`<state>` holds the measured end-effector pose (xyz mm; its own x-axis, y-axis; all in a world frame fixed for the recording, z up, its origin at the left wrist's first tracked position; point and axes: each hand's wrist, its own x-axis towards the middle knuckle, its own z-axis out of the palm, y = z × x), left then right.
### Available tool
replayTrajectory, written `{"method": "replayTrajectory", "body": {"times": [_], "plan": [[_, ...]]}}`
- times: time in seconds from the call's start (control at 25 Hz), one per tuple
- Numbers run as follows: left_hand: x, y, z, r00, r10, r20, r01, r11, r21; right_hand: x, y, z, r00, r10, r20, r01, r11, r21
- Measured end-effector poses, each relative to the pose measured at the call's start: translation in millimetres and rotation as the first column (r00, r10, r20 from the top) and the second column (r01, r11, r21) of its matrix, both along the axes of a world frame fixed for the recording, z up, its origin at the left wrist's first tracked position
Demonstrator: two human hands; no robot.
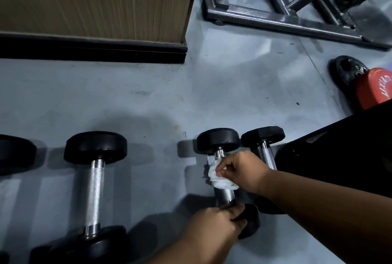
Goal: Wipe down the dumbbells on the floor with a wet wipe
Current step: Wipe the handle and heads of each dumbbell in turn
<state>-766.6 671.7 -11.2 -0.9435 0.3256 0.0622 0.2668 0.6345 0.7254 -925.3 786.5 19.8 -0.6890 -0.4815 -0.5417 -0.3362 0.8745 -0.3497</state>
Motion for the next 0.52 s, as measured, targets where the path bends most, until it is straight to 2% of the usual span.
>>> {"method": "replayTrajectory", "body": {"times": [0.2, 0.32, 0.52], "plan": [[-14, -9, -1, 0.963, -0.261, -0.073, 0.244, 0.953, -0.182, -2, 1, -1, 0.998, 0.004, -0.059, -0.004, 1.000, -0.003], [-22, -19, -4, 0.912, -0.403, -0.075, 0.388, 0.908, -0.159, -2, 2, -3, 0.998, -0.008, -0.067, 0.007, 1.000, -0.014], [-22, -23, -2, 0.884, -0.461, -0.074, 0.443, 0.879, -0.178, 11, 1, -4, 0.987, -0.095, -0.130, 0.091, 0.995, -0.041]]}}
